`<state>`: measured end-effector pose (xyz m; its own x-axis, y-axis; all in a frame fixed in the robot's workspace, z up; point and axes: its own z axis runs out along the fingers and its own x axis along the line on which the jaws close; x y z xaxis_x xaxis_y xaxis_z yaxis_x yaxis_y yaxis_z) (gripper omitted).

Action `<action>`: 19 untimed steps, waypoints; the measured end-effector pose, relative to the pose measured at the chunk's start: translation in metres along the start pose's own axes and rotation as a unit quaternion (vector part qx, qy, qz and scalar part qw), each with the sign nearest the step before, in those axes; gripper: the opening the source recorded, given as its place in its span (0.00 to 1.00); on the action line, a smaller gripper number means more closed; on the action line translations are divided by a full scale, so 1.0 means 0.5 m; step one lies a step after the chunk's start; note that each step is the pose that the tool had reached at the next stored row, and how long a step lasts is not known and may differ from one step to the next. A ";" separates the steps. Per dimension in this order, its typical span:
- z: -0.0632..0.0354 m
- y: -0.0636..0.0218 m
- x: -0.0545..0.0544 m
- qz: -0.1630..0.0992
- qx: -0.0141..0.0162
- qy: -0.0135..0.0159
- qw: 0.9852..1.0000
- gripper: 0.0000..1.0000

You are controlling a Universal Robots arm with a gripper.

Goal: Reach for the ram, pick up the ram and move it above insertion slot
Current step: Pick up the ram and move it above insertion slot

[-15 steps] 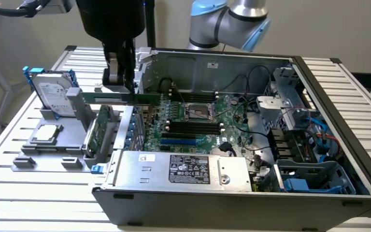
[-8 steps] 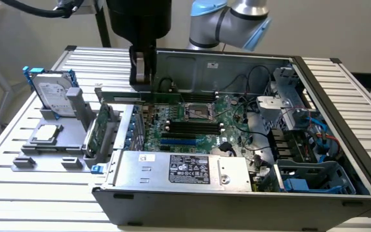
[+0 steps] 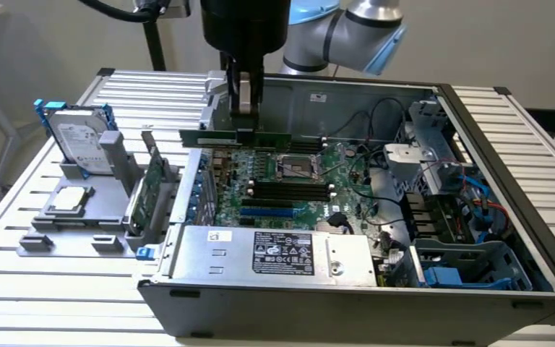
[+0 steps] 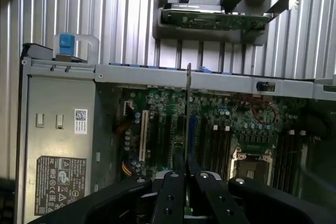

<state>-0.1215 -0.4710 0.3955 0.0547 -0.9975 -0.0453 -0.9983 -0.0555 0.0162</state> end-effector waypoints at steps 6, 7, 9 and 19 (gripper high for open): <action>0.009 -0.030 -0.039 0.000 0.000 0.000 1.000 0.13; 0.010 -0.035 -0.046 0.000 0.000 0.000 1.000 0.13; 0.013 -0.045 -0.058 0.000 0.000 0.000 1.000 0.13; 0.029 -0.097 -0.123 0.000 0.000 0.000 1.000 0.13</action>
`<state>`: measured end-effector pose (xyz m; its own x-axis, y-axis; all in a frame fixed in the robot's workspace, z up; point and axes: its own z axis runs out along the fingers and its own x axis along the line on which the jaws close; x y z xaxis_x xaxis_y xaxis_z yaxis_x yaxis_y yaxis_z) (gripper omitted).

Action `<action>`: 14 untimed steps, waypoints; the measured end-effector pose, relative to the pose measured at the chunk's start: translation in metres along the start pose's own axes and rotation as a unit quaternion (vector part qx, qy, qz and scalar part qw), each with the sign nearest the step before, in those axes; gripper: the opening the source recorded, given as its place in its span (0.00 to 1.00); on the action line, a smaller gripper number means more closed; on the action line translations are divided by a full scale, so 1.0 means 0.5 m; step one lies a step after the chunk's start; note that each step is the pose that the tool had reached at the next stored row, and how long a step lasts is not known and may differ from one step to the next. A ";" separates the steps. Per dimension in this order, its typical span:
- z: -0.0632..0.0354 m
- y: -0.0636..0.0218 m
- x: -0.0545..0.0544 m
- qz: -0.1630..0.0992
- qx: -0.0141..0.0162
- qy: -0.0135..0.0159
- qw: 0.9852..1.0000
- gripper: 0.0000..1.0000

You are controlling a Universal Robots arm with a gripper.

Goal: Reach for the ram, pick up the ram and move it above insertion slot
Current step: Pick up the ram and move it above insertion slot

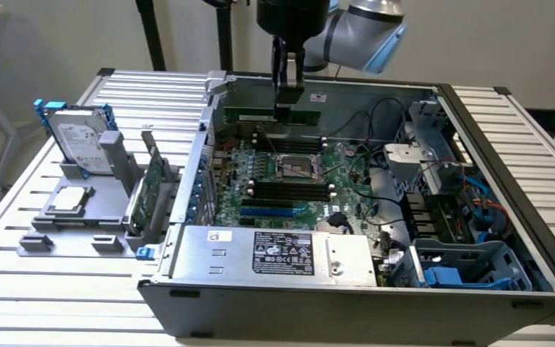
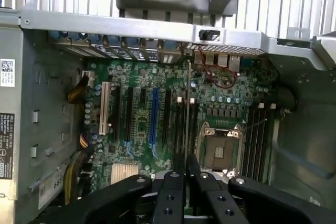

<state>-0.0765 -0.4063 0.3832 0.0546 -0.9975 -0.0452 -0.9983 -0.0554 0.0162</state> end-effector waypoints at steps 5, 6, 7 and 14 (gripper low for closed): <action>0.009 -0.029 -0.028 0.000 0.000 0.000 1.000 0.13; 0.011 -0.035 -0.032 0.000 0.000 0.000 1.000 0.13; 0.012 -0.041 -0.036 0.000 0.000 0.000 1.000 0.13; 0.018 -0.076 -0.047 0.001 0.001 0.000 1.000 0.13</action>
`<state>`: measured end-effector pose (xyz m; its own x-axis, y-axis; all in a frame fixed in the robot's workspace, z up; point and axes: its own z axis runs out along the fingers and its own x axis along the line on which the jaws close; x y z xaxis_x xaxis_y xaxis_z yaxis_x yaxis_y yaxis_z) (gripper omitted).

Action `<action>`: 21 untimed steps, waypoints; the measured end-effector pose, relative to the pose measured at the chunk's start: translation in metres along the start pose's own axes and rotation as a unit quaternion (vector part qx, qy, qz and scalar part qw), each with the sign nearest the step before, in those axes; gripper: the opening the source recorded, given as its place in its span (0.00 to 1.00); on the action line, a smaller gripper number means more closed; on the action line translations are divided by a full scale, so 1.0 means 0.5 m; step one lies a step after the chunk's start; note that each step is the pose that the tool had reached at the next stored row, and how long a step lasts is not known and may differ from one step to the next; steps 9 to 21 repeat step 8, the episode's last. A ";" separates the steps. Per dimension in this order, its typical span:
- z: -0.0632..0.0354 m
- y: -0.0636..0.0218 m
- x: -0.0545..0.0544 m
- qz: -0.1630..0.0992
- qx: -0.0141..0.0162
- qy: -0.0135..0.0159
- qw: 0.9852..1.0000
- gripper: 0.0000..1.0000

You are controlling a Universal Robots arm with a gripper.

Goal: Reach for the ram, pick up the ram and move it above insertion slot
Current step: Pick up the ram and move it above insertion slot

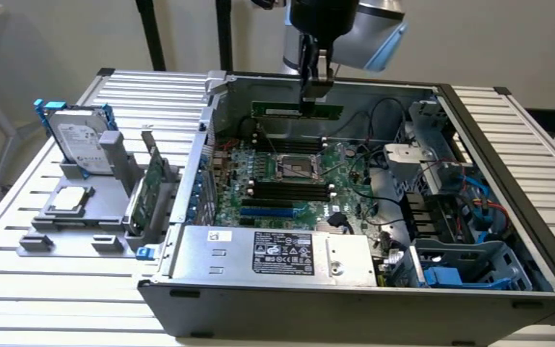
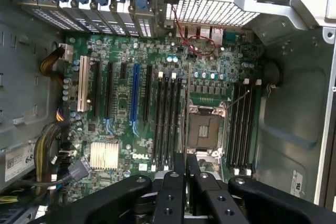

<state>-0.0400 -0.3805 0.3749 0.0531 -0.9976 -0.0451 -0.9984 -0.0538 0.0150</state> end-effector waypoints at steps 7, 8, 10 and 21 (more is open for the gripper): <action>0.000 -0.002 0.000 0.002 0.001 0.000 1.000 0.13; 0.000 -0.001 0.000 0.002 0.001 0.000 1.000 0.13; 0.000 -0.001 0.000 0.002 0.001 0.000 1.000 0.13; 0.000 -0.001 0.000 0.002 0.001 0.000 1.000 0.13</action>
